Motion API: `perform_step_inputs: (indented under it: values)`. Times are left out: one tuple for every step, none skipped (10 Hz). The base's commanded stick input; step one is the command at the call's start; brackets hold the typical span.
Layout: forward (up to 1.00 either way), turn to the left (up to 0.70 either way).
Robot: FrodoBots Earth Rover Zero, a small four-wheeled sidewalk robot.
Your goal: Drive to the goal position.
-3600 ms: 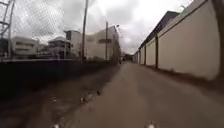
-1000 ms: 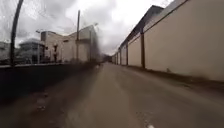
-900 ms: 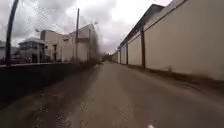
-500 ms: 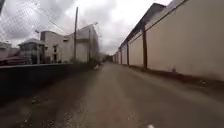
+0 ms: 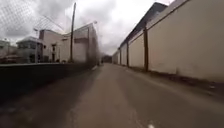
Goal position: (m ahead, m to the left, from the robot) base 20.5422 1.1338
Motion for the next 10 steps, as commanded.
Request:
perform_step_inputs:
  values:
    - [0.7, 0.0]
    - [0.7, 0.0]
    - [0.7, 0.0]
    - [0.7, 0.0]
    - [0.7, 0.0]
    - [0.7, 0.0]
    - [0.7, 0.0]
    - [0.7, 0.0]
    - [0.7, 0.0]
    - [0.7, 0.0]
